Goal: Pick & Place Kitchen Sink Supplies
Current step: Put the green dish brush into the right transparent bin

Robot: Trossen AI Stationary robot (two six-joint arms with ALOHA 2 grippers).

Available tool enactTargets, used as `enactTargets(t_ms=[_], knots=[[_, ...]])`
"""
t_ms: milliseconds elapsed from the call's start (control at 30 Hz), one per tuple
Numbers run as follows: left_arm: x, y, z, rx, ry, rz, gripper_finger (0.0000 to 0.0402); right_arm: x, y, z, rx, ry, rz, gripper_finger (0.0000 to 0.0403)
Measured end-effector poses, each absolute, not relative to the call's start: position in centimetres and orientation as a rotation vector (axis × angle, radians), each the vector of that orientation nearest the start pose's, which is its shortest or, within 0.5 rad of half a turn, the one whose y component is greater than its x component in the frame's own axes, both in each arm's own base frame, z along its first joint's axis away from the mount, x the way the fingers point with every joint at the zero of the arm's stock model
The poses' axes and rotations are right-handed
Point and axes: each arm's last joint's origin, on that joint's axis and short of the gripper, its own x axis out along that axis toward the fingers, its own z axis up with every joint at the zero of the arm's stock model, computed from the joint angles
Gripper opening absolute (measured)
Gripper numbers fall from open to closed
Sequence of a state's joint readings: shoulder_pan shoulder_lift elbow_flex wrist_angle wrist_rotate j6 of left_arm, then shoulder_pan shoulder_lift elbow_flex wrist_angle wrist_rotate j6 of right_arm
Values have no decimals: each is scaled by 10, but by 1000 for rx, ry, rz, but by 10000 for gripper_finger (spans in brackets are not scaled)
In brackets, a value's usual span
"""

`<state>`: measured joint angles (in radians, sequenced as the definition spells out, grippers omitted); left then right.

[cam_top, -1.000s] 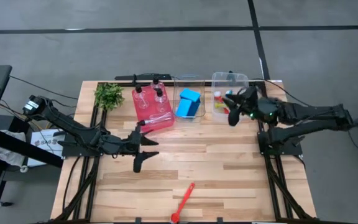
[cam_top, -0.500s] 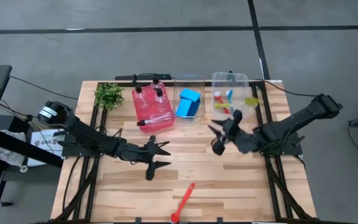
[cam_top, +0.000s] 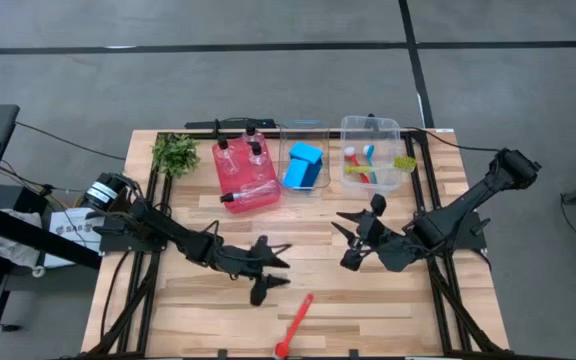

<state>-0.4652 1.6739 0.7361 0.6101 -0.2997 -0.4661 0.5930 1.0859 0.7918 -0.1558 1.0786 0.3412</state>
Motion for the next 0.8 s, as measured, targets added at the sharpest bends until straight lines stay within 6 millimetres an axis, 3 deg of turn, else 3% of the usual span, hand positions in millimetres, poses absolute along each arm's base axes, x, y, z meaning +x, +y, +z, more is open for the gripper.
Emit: enactTargets(t_ms=[167,300,800], knots=[[305,-144,180,-306,339,-196,228,195,107,289,-2,213,-495,118],[309,-143,186,-374,315,-148,234,193,111,291,3,204,-474,118],[323,-146,172,-408,315,61,235,189,117,290,-28,214,-437,118]])
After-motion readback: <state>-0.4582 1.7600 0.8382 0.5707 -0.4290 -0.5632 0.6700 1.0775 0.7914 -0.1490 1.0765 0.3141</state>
